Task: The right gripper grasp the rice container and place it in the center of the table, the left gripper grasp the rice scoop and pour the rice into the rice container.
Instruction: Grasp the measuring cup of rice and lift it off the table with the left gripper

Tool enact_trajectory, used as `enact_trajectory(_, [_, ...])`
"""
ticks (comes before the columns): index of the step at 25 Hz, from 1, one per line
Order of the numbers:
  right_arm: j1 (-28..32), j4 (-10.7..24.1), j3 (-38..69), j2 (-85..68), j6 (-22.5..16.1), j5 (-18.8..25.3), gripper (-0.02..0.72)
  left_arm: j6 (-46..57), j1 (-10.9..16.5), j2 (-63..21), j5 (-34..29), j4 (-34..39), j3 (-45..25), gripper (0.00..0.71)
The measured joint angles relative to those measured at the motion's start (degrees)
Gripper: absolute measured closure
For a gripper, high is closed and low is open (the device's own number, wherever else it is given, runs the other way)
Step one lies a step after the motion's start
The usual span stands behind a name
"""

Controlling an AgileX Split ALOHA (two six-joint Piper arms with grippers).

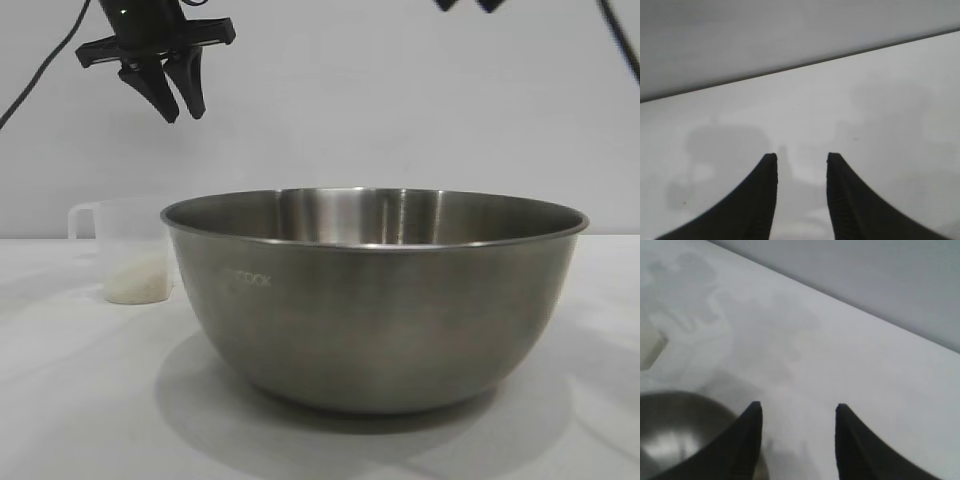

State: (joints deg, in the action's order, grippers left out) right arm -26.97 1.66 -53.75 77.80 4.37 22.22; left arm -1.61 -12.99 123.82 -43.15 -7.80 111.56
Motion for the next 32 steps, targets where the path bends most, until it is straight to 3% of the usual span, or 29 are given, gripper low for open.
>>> enact_trajectory(3, [0.0,-0.2,8.9,-10.9,-0.8,1.9,0.416,0.0,0.0,0.0,0.3,0.0,0.0,0.506])
enact_trajectory(9, [0.0,-0.4,15.1,-33.7,-4.5,19.0,0.416,0.0,0.0,0.0,1.1,0.0,0.0,0.506])
enact_trajectory(15, [0.0,0.0,19.2,-51.8,-8.5,33.2,0.416,0.0,0.0,0.0,1.5,0.1,0.0,0.506])
enact_trajectory(25, [0.0,0.1,24.7,-65.8,-9.3,36.1,0.416,0.0,0.0,-0.1,1.2,0.1,0.0,0.506])
enact_trajectory(29, [0.0,-1.0,25.0,-67.5,-9.3,41.2,0.416,0.0,0.0,-0.1,0.9,1.1,0.0,0.506])
enact_trajectory(32, [0.0,-1.2,25.5,-70.4,-8.7,42.2,0.416,0.0,0.0,-0.1,0.8,1.4,0.0,0.506])
